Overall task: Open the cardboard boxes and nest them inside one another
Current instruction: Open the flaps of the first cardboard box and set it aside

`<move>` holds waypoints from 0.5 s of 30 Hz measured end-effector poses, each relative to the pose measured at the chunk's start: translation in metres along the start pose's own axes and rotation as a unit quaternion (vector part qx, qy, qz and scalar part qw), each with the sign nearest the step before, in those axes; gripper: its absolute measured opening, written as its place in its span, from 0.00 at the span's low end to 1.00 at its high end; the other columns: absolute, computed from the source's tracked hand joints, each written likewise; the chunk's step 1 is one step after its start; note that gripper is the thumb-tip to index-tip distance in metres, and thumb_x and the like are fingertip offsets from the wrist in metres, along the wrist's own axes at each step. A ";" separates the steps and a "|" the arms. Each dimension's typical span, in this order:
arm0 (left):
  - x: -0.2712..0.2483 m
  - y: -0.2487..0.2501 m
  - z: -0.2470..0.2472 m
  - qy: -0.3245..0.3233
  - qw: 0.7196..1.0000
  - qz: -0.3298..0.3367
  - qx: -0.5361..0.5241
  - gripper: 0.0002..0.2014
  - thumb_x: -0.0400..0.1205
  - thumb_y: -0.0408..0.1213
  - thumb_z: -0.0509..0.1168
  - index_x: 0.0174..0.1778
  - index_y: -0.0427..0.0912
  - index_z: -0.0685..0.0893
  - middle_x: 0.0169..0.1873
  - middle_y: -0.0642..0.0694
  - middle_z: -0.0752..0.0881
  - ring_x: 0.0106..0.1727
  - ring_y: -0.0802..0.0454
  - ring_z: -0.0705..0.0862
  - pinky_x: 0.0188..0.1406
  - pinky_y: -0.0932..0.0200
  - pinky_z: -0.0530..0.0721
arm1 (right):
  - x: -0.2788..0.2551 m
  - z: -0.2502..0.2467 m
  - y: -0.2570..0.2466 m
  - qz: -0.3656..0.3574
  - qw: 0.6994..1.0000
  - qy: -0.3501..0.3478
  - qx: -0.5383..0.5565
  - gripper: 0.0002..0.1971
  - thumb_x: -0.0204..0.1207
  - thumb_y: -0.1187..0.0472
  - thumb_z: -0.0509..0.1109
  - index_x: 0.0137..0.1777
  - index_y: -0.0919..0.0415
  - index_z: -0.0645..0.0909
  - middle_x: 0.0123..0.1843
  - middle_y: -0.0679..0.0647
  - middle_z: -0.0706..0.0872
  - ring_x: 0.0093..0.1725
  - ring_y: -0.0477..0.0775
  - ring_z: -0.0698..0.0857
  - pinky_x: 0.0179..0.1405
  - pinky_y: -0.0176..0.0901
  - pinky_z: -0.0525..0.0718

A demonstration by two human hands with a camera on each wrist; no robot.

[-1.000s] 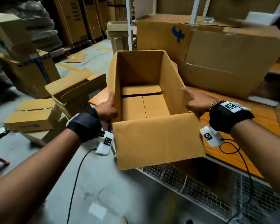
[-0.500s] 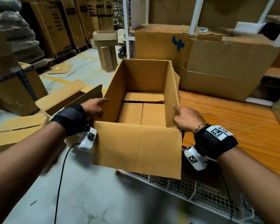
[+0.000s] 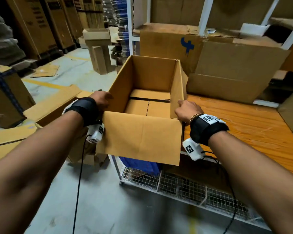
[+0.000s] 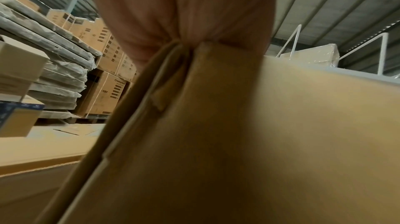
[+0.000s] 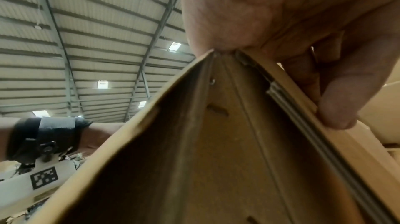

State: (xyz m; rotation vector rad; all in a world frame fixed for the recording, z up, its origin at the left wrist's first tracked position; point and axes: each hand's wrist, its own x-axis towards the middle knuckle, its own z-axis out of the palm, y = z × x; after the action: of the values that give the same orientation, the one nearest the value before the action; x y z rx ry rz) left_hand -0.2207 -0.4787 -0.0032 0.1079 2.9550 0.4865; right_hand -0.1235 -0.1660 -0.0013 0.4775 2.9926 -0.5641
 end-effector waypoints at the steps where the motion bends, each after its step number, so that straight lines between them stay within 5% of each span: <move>1: 0.006 -0.001 -0.001 0.003 1.000 -0.004 -0.007 0.27 0.80 0.23 0.62 0.74 0.47 0.78 0.74 0.40 0.75 0.71 0.40 0.77 0.69 0.51 0.77 | 0.001 0.000 -0.003 0.002 1.000 -0.002 0.003 0.27 0.70 0.56 0.60 0.71 0.47 0.77 0.71 0.61 0.82 0.64 0.67 0.82 0.57 0.51 0.84; 5: 0.028 -0.003 -0.004 0.001 1.000 -0.025 -0.013 0.27 0.82 0.25 0.60 0.76 0.49 0.75 0.76 0.41 0.73 0.71 0.39 0.76 0.71 0.48 0.77 | 0.012 0.003 -0.013 0.012 1.000 -0.011 0.022 0.32 0.67 0.56 0.59 0.75 0.46 0.74 0.71 0.61 0.81 0.60 0.67 0.85 0.58 0.57 0.87; 15: 0.059 -0.001 -0.003 0.029 0.999 -0.042 -0.017 0.27 0.84 0.26 0.58 0.79 0.49 0.72 0.76 0.42 0.73 0.71 0.40 0.77 0.69 0.47 0.78 | 0.040 0.012 -0.029 0.027 1.000 -0.003 0.008 0.31 0.75 0.53 0.60 0.81 0.44 0.67 0.80 0.58 0.73 0.73 0.65 0.75 0.66 0.56 0.80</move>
State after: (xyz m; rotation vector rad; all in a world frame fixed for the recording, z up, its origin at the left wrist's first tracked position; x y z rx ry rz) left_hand -0.2796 -0.4749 -0.0086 -0.0355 2.9912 0.5379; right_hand -0.1702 -0.1844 -0.0076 0.5556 2.9620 -0.5835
